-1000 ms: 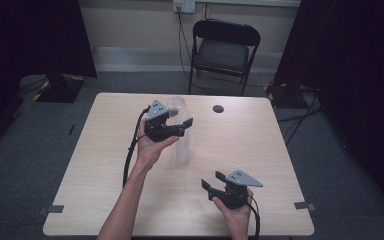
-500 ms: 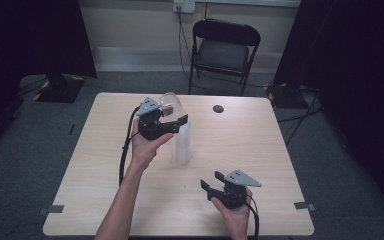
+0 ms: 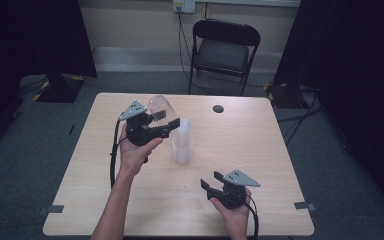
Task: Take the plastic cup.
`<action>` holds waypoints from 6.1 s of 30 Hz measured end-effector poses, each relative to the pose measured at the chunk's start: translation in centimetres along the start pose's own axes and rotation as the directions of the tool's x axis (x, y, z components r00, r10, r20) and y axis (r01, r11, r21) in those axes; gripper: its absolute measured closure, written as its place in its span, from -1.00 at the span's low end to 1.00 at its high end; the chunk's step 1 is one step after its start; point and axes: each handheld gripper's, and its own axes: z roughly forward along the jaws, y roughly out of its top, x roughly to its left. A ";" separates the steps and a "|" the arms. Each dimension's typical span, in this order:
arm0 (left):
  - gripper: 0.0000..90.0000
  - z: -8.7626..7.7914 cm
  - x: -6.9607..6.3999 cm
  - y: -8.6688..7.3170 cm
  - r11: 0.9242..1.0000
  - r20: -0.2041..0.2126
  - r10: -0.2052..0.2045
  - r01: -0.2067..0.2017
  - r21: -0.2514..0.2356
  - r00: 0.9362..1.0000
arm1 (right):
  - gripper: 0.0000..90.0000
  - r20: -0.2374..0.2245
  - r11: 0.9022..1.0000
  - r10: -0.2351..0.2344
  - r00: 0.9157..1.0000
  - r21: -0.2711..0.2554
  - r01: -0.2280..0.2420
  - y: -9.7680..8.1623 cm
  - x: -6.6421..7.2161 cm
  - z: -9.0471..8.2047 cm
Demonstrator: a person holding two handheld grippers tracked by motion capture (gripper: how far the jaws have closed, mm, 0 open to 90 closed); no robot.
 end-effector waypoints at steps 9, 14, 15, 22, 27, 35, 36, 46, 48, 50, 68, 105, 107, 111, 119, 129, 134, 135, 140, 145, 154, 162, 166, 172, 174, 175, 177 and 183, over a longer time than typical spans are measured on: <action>-0.28 -2.0 0.2 -1.7 0.999 0.006 -0.049 0.049 0.009 0.999 | -0.06 -0.007 1.000 -0.030 1.000 -0.001 0.030 0.1 0.6 0.2; -0.28 -2.7 0.2 -2.9 0.994 0.028 -0.101 0.100 0.035 0.994 | -0.01 -0.002 0.999 -0.047 0.999 -0.014 0.047 0.2 0.9 0.1; -0.28 -2.8 0.2 -3.2 0.993 0.031 -0.109 0.107 0.041 0.994 | 0.00 -0.002 0.999 -0.049 0.999 -0.017 0.049 0.2 1.0 0.1; -0.28 -3.3 -0.5 -4.8 0.986 0.069 -0.161 0.156 0.063 0.985 | 0.05 -0.030 0.996 -0.075 0.997 -0.042 0.074 0.6 1.6 0.1; -0.28 -3.4 -1.2 -6.4 0.975 0.102 -0.212 0.203 0.090 0.972 | 0.08 -0.043 0.992 -0.112 0.993 -0.063 0.109 0.7 2.3 0.1; -0.29 -2.8 -1.6 -9.4 0.948 0.141 -0.303 0.284 0.140 0.942 | 0.09 -0.041 0.981 -0.174 0.984 -0.100 0.169 0.8 3.0 0.2; -0.29 -2.7 -1.7 -9.7 0.945 0.142 -0.312 0.293 0.145 0.939 | 0.11 -0.035 0.978 -0.183 0.982 -0.104 0.179 0.7 3.1 0.2; -0.28 -2.3 -1.6 -11.8 0.903 0.145 -0.412 0.382 0.195 0.900 | 0.25 -0.064 0.957 -0.256 0.965 -0.159 0.243 0.6 3.7 0.4; -0.28 -2.3 -1.8 -12.0 0.901 0.158 -0.417 0.386 0.197 0.895 | 0.29 -0.079 0.950 -0.274 0.958 -0.179 0.257 0.6 3.9 0.5; -0.28 -2.3 -1.9 -12.2 0.899 0.177 -0.424 0.388 0.205 0.888 | 0.30 -0.082 0.946 -0.285 0.955 -0.188 0.266 0.6 4.0 0.6; -0.28 -1.5 -3.0 -13.3 0.822 0.230 -0.562 0.506 0.260 0.795 | 0.50 -0.059 0.883 -0.374 0.926 -0.328 0.336 0.2 4.5 0.7; -0.34 -0.9 -4.7 -13.3 0.813 0.301 -0.577 0.499 0.301 0.759 | 0.81 -0.030 0.845 -0.350 0.936 -0.441 0.302 0.3 4.7 2.1; -0.36 -1.0 -4.7 -13.2 0.815 0.309 -0.575 0.498 0.295 0.757 | 0.86 -0.031 0.842 -0.346 0.938 -0.451 0.295 0.4 4.6 2.1; -0.44 -1.1 -4.6 -13.1 0.833 0.321 -0.550 0.477 0.281 0.771 | 0.95 -0.031 0.839 -0.342 0.939 -0.461 0.290 0.4 4.3 1.8; -0.49 -1.6 -4.4 -12.9 0.845 0.315 -0.530 0.461 0.270 0.787 | 1.00 -0.022 0.841 -0.344 0.939 -0.452 0.297 0.2 4.3 1.7; -0.51 -2.3 -3.7 -12.5 0.864 0.306 -0.501 0.449 0.228 0.809 | 1.00 -0.002 0.859 -0.282 0.960 -0.446 0.251 0.2 2.8 0.7; -0.54 -2.6 -3.5 -12.5 0.880 0.294 -0.473 0.426 0.212 0.831 | 1.00 0.001 0.878 -0.256 0.967 -0.419 0.233 0.3 2.4 0.4; -0.55 -2.7 -3.4 -12.5 0.884 0.293 -0.464 0.417 0.209 0.836 | 1.00 0.001 0.882 -0.252 0.968 -0.411 0.230 0.4 2.4 0.4; -0.54 -3.2 -3.2 -12.5 0.918 0.263 -0.390 0.349 0.190 0.882 | 1.00 -0.009 0.905 -0.231 0.973 -0.369 0.212 0.5 2.1 0.4; -0.53 -3.7 -3.1 -12.6 0.953 0.204 -0.279 0.244 0.180 0.938 | 1.00 -0.044 0.930 -0.212 0.976 -0.317 0.188 1.0 1.9 0.2; -0.53 -3.9 -3.8 -12.9 0.989 0.120 -0.057 0.040 0.139 0.991 | 1.00 -0.094 0.963 -0.180 0.979 -0.222 0.156 2.1 1.3 -0.2; -0.52 -3.5 -4.1 -13.4 0.986 0.059 0.090 -0.098 0.137 0.994 | 1.00 -0.118 0.978 -0.187 0.975 -0.113 0.174 3.3 0.9 -0.2; -0.52 -3.4 -4.3 -13.5 0.979 0.074 0.129 -0.139 0.147 0.989 | 1.00 -0.130 0.979 -0.198 0.972 -0.066 0.191 4.0 1.0 -0.4; -0.65 -3.4 -4.1 -13.4 0.974 0.114 0.100 -0.121 0.190 0.988 | 1.00 -0.176 0.985 -0.168 0.970 0.017 0.173 4.8 0.7 -0.2; -0.65 -3.5 -4.3 -13.4 0.970 0.123 0.133 -0.155 0.189 0.983 | 1.00 -0.179 0.983 -0.165 0.970 0.054 0.178 5.0 0.7 0.0; -0.65 -3.6 -4.5 -13.4 0.963 0.119 0.164 -0.185 0.194 0.979 | 1.00 -0.182 0.981 -0.166 0.969 0.071 0.181 5.2 0.7 0.0; -0.65 -3.6 -4.7 -13.5 0.956 0.127 0.196 -0.218 0.197 0.972 | 1.00 -0.198 0.978 -0.161 0.967 0.102 0.184 5.4 0.8 0.1; -0.65 -3.5 -4.8 -13.4 0.953 0.135 0.221 -0.243 0.179 0.966 | 1.00 -0.220 0.969 -0.166 0.961 0.145 0.201 5.9 1.1 0.3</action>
